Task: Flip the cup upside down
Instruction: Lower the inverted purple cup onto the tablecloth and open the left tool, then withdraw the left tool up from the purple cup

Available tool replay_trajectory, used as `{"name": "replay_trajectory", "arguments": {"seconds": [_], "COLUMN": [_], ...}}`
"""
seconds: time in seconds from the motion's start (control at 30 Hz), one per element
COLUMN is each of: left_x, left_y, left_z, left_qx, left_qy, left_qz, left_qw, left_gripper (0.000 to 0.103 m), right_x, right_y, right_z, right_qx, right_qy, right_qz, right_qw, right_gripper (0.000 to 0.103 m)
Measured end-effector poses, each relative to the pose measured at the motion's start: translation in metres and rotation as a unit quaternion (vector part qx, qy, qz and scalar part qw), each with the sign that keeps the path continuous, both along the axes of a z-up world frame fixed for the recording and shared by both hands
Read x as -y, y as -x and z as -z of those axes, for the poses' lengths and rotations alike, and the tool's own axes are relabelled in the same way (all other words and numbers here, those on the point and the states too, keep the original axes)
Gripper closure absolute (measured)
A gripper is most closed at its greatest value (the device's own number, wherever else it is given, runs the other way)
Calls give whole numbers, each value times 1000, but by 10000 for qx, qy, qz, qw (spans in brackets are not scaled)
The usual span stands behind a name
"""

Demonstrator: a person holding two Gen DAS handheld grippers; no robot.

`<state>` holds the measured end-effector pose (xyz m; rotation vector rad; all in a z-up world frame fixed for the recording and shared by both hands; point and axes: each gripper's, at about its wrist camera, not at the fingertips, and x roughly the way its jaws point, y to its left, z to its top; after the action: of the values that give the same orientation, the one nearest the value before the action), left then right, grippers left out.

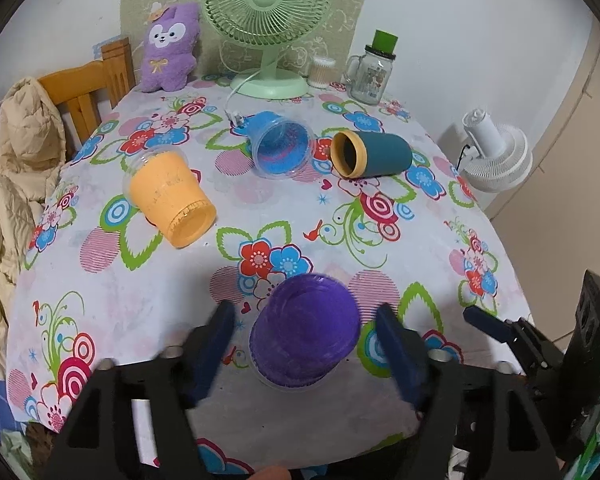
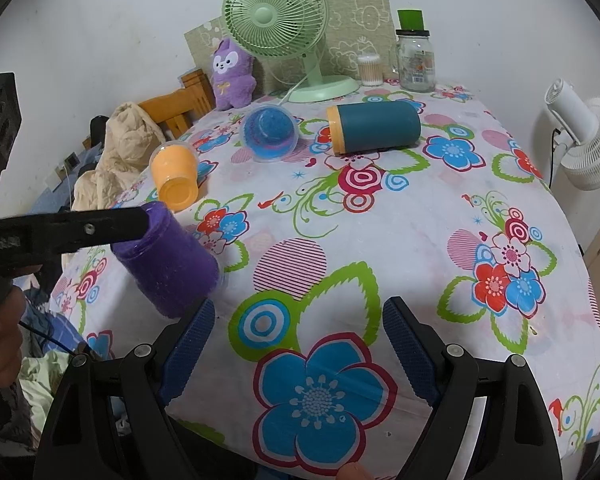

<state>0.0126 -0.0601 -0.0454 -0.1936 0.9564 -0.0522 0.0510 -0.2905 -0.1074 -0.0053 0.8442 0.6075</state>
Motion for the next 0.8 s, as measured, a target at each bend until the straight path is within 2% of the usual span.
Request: {"name": "replay_trajectory", "arguments": {"seconds": [0.1,0.37,0.53,0.8], "left_x": [-2,-5,-11,-25], "left_y": [1,2,8,18], "left_z": [-3,-4,-11,-26], "left_qx": [54,69,276,635], "left_qy": [96,61,65,77], "left_qz": [-6,-103,-184,-392], "left_qw": [9999,9999,9994,9972], "left_gripper": [21,18,12,9], "right_x": [0,-1,-5,-18], "right_y": [-1,-2,-3,1], "right_z": [-2,-8,-22,-54], "right_qx": [8,83,211,649], "right_qy": [-5,16,44,35], "right_qz": [10,62,144,231], "right_qw": [10000,9999,9997,9976], "right_gripper": [15,15,15,15]}}
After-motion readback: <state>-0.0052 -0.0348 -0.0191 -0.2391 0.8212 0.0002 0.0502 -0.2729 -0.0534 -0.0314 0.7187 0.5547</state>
